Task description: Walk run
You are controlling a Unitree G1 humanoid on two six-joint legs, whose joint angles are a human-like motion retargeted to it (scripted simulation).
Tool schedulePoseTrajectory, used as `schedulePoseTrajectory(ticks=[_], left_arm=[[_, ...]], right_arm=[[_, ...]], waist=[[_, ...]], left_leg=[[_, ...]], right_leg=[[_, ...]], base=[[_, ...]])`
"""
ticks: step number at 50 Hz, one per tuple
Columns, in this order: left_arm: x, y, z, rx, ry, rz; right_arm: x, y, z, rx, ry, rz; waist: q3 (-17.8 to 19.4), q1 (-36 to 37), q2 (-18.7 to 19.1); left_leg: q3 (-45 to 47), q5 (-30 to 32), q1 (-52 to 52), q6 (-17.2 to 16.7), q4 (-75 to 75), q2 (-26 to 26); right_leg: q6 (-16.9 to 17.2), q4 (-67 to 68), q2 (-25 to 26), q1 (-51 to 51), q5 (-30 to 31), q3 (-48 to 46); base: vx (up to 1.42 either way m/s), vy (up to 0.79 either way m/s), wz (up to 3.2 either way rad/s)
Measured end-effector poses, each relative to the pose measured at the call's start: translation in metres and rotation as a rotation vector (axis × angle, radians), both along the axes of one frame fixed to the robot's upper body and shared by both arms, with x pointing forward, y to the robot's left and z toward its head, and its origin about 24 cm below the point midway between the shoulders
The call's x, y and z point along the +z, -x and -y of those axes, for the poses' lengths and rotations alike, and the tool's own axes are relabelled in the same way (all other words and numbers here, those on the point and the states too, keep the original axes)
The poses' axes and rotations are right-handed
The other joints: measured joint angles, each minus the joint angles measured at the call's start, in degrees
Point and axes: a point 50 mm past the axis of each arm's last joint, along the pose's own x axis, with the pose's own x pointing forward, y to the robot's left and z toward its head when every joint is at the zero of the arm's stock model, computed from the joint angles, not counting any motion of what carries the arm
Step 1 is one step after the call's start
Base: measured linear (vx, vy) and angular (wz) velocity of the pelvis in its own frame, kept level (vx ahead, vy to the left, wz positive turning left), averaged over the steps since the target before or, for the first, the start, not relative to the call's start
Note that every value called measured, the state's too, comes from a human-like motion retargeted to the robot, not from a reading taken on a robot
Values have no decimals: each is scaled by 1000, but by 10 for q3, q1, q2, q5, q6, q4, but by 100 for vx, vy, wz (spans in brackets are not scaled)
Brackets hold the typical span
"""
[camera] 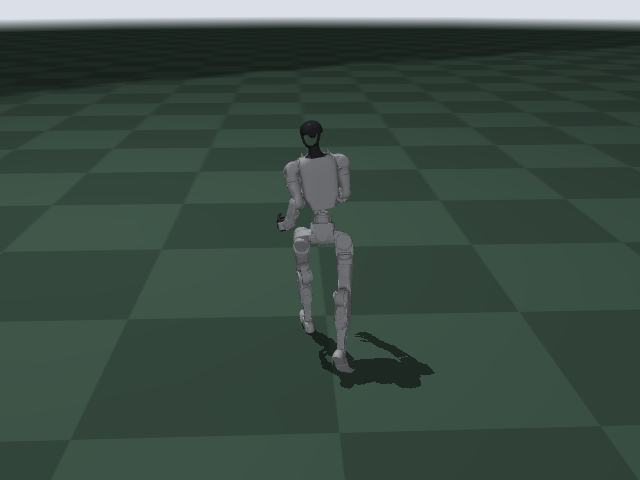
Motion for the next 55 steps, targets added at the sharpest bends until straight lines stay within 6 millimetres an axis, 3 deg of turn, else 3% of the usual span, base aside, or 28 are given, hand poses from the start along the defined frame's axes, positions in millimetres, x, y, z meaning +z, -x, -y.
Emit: schedulePoseTrajectory(ticks=[2,3,5,7,8,10,13,15,17,20,21,22,23,25,28,30,34,35,36,38,40,43,45,46,48,51,53,55], left_arm=[[21,-43,-8,-136,-109,118],[33,-66,-8,-231,-180,168],[57,-109,-2,-403,-309,252],[55,-126,9,-498,-321,214],[55,-134,16,-544,-291,210],[75,-158,37,-627,-248,302],[114,-165,69,-768,-388,472],[131,-161,81,-790,-452,557],[142,-153,83,-752,-438,618],[133,-144,66,-640,-422,573],[119,-139,59,-615,-421,505],[104,-132,52,-589,-421,433],[86,-122,43,-563,-424,352],[44,-89,33,-566,-422,147],[-18,-20,35,-524,-153,-197],[-24,-8,30,-409,14,-184],[-12,1,-7,-226,-21,-105],[-7,-4,-13,-215,-44,-65],[3,-20,-17,-233,-75,3],[23,-54,-16,-350,-133,103],[41,-91,0,-560,-183,158],[47,-116,12,-636,-173,159],[41,-120,24,-560,-71,180],[47,-127,39,-553,-14,228],[71,-142,55,-604,-21,342],[108,-150,69,-754,-208,468],[131,-149,75,-805,-313,551],[153,-144,72,-784,-362,645]], right_arm=[[-32,9,38,-123,136,-116],[-53,20,58,-185,183,-214],[-96,55,76,-274,186,-454],[-145,138,79,-309,206,-808],[-156,176,87,-313,217,-960],[-156,214,117,-344,231,-1068],[-135,271,174,-605,277,-1055],[-119,288,189,-766,209,-961],[-103,272,199,-900,109,-734],[-96,202,183,-814,62,-456],[-95,171,167,-713,48,-403],[-93,142,150,-613,31,-358],[-91,118,130,-512,4,-338],[-91,83,92,-393,-57,-363],[-72,43,39,-176,-157,-364],[-45,28,21,-27,-73,-274],[-7,26,28,-28,75,-72],[-1,29,34,-91,41,-19],[-4,36,40,-168,0,13],[-24,54,54,-279,10,2],[-61,78,77,-295,179,-148],[-132,160,98,-383,451,-567],[-150,218,105,-429,461,-773],[-150,227,118,-448,417,-819],[-139,225,144,-524,321,-773],[-110,220,179,-696,241,-538],[-94,212,186,-759,179,-377],[-83,187,174,-679,109,-247]], waist=[[10,2,43],[27,7,70],[46,-20,96],[52,-68,93],[35,-115,102],[-13,-197,71],[-34,-286,70],[-36,-334,98],[-33,-393,108],[-35,-427,73],[-31,-416,44],[-31,-400,17],[-35,-372,-3],[-16,-321,-27],[-10,-203,-9],[-12,-128,23],[-9,4,-17],[-9,33,-30],[-14,46,-37],[-25,52,-16],[-12,53,35],[-16,-14,77],[-18,-92,114],[-33,-151,104],[-45,-264,95],[-41,-370,121],[-42,-427,125],[-40,-456,103]], left_leg=[[-63,5,-3,-1,-43,25],[-91,62,4,15,-27,26],[-109,-67,-17,52,168,43],[-86,-157,61,46,222,54],[-102,-181,106,54,198,21],[-81,-182,142,54,129,-50],[-80,5,313,7,-52,-111],[-75,213,385,-60,-97,-81],[7,315,442,-89,-112,-48],[14,299,475,-26,-43,-113],[61,267,481,23,28,-131],[106,240,480,59,102,-147],[150,221,464,69,179,-159],[174,180,425,100,330,-159],[144,90,252,74,479,-77],[98,41,124,53,461,-24],[45,16,5,21,148,-11],[21,11,-8,12,58,-17],[0,16,-29,-2,-9,-7],[-44,30,-59,-31,-67,25],[-103,94,-67,43,-4,-1],[-122,-142,-34,29,244,68],[-126,-216,81,33,240,63],[-100,-210,127,32,196,26],[-90,-111,240,24,57,-58],[-58,159,385,-39,-60,-60],[-18,301,445,-66,-87,-52],[-1,340,485,-38,-63,-84]], right_leg=[[-80,110,28,25,-40,-67],[-102,201,46,22,-63,-65],[-115,429,55,-40,-107,-86],[-104,653,46,-145,-169,-46],[-95,723,37,-220,-207,-60],[-61,807,-28,-414,-272,-30],[-120,707,-156,-561,-344,-89],[-150,542,-161,-600,-358,-134],[-136,336,-131,-606,-382,-112],[-129,154,-100,-600,-395,-20],[-162,157,-108,-582,-316,12],[-185,184,-107,-567,-293,44],[-189,258,-91,-558,-384,78],[-149,343,-132,-506,-484,106],[-103,244,-96,-309,-511,67],[-82,100,-14,-193,-420,36],[29,-9,2,-61,-86,22],[64,-23,-3,-36,-32,-11],[55,-8,-2,-23,-7,-26],[19,63,26,-6,17,-56],[19,228,75,-25,31,-36],[74,541,116,-143,-1,-24],[32,684,81,-249,-40,-69],[28,720,32,-335,-72,-60],[13,715,-36,-473,-144,-53],[-23,513,-87,-560,-229,-94],[-48,311,-83,-577,-268,-89],[-32,150,-83,-576,-351,-38]], base=[[213,-3,94],[235,-5,133],[280,-15,117],[329,-19,50],[268,-16,90],[219,-25,105],[258,-37,160],[220,-50,155],[217,-69,104],[200,-62,-80],[217,-40,-182],[274,-40,-231],[279,-32,-210],[257,-14,-113],[295,-7,-78],[263,4,-92],[204,-20,-128],[263,-20,-119],[252,-15,-85],[247,2,23],[226,-4,109],[291,-19,53],[300,-8,-4],[260,1,43],[204,-4,113],[251,-29,143],[236,-51,118],[180,-46,-4]])
